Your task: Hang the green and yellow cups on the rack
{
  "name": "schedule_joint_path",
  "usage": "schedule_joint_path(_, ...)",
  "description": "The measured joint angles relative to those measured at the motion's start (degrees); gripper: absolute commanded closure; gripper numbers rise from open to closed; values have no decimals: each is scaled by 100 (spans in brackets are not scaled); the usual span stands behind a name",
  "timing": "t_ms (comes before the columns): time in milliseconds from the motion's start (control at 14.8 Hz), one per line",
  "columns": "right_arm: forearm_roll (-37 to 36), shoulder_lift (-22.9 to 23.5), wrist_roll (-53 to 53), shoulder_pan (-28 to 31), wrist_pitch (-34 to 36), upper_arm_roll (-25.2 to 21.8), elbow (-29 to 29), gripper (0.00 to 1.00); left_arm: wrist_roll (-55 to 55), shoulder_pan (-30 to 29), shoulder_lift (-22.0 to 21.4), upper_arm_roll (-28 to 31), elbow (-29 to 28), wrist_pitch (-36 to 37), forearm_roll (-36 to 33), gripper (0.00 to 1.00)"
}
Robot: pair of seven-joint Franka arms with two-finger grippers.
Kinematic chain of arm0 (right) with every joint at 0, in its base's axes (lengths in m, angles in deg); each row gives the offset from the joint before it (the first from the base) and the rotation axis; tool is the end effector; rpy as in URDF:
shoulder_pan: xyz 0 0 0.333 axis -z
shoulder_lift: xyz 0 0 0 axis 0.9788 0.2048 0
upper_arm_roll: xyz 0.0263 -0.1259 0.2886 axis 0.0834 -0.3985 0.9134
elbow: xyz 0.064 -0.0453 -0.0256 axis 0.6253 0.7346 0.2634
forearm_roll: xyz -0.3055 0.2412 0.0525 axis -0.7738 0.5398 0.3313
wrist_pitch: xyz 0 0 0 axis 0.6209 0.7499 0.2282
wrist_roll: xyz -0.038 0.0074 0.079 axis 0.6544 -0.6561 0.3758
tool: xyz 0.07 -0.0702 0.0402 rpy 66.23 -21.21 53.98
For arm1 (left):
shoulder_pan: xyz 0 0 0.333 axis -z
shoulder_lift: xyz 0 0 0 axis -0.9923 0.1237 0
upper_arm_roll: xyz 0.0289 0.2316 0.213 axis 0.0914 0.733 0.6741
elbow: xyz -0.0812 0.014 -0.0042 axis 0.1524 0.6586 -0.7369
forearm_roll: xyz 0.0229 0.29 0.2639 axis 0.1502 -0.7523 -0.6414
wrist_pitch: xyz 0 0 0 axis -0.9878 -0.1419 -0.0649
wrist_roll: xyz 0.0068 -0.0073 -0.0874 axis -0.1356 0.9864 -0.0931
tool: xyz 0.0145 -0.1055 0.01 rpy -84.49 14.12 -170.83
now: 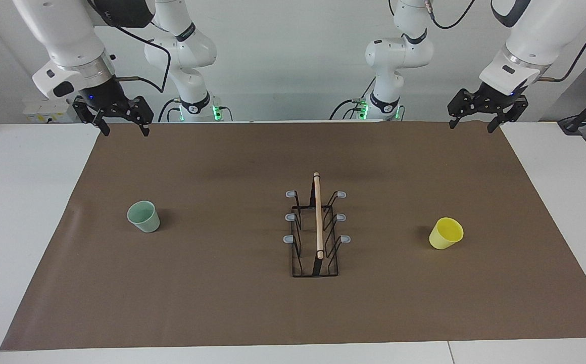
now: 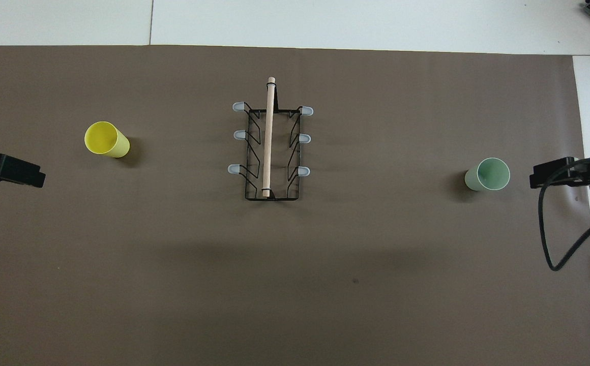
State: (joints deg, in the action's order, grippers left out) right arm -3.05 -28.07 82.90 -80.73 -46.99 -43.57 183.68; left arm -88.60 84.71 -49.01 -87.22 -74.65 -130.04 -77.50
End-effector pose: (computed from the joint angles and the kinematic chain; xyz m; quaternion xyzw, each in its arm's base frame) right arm 0.5306 -0.0093 0.6210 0.9997 -0.0202 -0.0119 0.0053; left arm 0.5366 -0.0309 0.6405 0.9941 -0.1059 -0.0222 0.0112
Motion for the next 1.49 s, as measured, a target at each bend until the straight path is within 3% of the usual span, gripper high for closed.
schedule_joint_path(610, 0, -21, 22, -9, 187, 3, 9, 0, 42, 0, -2, 0, -27, 30, 0, 0)
schedule_joint_path(1016, -10, 39, 7, 1, 99, 16, 206, 0, 627, -7, 15, 10, -28, -36, -1, 0)
schedule_joint_path(1219, -14, 640, 3, 68, -298, -9, -25, 0, 1029, -72, 184, 20, 10, -87, 4, 0)
schedule_joint_path(1490, -15, 2107, -331, 90, -360, -6, -1285, 0, 2146, -294, 784, 144, 393, -118, 193, 0)
